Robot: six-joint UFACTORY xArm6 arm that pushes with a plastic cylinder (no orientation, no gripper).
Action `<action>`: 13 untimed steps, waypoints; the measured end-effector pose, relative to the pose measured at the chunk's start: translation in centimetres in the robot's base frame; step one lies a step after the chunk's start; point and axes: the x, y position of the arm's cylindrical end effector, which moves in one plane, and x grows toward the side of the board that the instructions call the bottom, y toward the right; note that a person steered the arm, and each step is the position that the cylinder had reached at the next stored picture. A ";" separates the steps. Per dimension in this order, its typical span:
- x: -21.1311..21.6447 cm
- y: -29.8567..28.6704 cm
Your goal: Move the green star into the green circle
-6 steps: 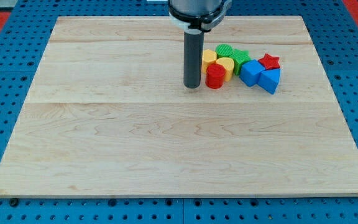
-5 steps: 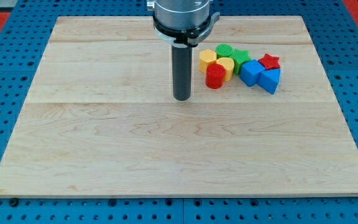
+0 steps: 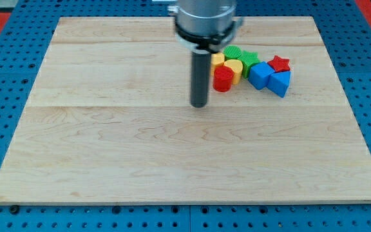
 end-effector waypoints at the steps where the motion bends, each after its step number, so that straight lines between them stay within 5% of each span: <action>1: -3.5 -3.3; 3: -9.7 -1.6; 5: -10.2 -0.7; 8: -15.2 8.7; 10: -9.1 15.4; 13: -5.2 14.8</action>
